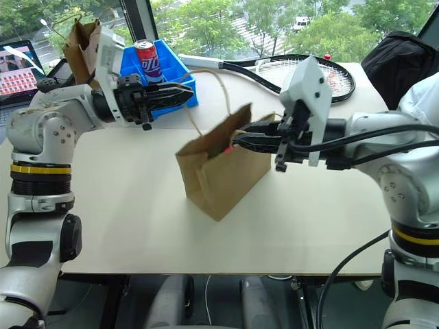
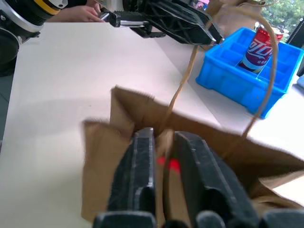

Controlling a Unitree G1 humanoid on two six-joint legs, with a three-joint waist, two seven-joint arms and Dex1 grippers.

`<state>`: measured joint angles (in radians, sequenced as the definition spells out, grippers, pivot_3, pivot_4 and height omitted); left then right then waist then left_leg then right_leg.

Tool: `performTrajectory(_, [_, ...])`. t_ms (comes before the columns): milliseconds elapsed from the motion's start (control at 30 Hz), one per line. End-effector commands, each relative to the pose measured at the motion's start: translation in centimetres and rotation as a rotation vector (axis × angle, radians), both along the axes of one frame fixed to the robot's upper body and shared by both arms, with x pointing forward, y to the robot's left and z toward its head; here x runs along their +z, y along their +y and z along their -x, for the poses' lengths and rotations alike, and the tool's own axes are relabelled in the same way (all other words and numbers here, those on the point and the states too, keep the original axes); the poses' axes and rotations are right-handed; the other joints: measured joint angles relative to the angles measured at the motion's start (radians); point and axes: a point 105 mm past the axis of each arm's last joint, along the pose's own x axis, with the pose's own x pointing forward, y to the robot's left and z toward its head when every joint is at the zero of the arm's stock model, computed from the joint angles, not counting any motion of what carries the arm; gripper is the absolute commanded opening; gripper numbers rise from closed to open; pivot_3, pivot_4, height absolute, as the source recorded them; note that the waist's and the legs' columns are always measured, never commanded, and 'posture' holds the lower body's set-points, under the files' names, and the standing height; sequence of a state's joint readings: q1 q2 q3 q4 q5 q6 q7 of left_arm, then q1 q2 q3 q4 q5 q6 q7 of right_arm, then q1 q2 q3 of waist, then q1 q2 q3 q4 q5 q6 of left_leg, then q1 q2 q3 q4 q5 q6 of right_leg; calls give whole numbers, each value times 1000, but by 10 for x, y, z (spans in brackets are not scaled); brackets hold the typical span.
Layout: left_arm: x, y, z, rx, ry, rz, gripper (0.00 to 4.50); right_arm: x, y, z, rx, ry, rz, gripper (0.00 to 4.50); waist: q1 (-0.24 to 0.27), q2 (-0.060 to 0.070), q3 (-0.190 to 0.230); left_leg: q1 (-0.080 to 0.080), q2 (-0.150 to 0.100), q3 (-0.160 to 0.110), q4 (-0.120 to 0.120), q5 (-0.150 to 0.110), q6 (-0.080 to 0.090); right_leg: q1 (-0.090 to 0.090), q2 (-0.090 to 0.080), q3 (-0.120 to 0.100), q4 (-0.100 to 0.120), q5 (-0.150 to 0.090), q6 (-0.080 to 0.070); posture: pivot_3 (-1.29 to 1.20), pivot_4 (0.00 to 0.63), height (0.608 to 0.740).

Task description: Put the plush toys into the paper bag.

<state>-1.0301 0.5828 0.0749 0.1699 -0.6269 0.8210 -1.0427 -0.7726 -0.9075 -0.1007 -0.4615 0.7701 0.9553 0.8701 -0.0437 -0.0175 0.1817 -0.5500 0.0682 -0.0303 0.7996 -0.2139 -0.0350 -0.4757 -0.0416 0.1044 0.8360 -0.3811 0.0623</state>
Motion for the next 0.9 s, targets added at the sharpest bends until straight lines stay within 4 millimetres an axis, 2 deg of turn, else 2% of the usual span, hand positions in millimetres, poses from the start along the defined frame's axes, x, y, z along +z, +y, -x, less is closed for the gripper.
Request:
performTrajectory(33, [34, 14, 12, -21, -74, 74, 2587, 35, -18, 6, -22, -83, -50, 2556, 0, 0, 0, 0, 0, 0, 0, 0, 0, 0, 0, 0, 0, 0, 0, 0, 150, 658])
performTrajectory(167, [41, 33, 18, -36, -74, 103, 3964, 60, -32, 9, -61, -132, -114, 3869, -3, 0, 0, 0, 0, 0, 0, 0, 0, 0, 0, 0, 0, 0, 0, 0, 150, 658])
performTrajectory(233, [36, 44, 23, -46, -84, 91, 4478, 73, -44, 12, -103, -164, -148, 4435, -3, 0, 0, 1, 0, 0, -1, 0, 0, 0, 0, 0, 0, 0, 0, 0, 150, 658])
performTrajectory(300, [23, 52, 29, -57, -80, 41, 4478, 71, -53, 16, -137, -142, -125, 4435, -2, 1, 1, 1, 0, 0, -1, 0, 0, 0, 0, 0, 0, 0, 0, 0, 150, 658])
performTrajectory(400, [-12, 58, 47, -146, -11, -59, 4478, 40, -78, 20, -244, -10, 12, 4435, 2, 1, 1, 1, 0, 1, -2, 0, 0, 0, 0, 0, -1, -1, -1, 0, 150, 658])
performTrajectory(500, [-36, 59, 55, -166, 21, -114, 4500, 18, -97, 22, -324, 48, 85, 3672, 9, 1, 1, 0, 1, 1, -3, 0, 0, 1, -2, -2, -2, -1, -3, 0, 150, 658])
performTrajectory(600, [-52, 50, 59, -187, 24, -137, 4500, -7, -92, 23, -304, 103, 94, 2754, 8, 1, 1, 0, 1, 1, -2, 0, 0, 1, -2, -3, -2, -1, -3, 0, 150, 658])
performTrajectory(700, [-62, 36, 58, -182, 33, -124, 4500, -34, -75, 17, -272, 117, 84, 1668, 3, 1, 1, 3, 2, 1, -2, 1, 0, 3, -1, -3, -2, -1, -2, 0, 150, 658])
performTrajectory(767, [-65, 29, 51, -135, 77, -99, 4500, -51, -63, 11, -266, 117, 84, 974, 1, 1, 1, 3, 2, 1, -2, 1, 1, 3, -1, -3, -1, -2, -2, 0, 150, 658])
performTrajectory(833, [-67, 24, 49, -113, 94, -95, 4500, -57, -45, 8, -236, 101, 24, 251, -2, 0, 1, 3, 2, 1, -2, 2, 1, 3, -1, -3, -1, -1, -1, 0, 150, 658])
performTrajectory(900, [-67, 18, 51, -110, 96, -91, 4500, -61, -24, 5, -197, 79, -44, 81, -5, 0, 2, 3, 2, 0, -2, 2, 2, 3, -1, -3, -1, -1, -2, 0, 150, 658])
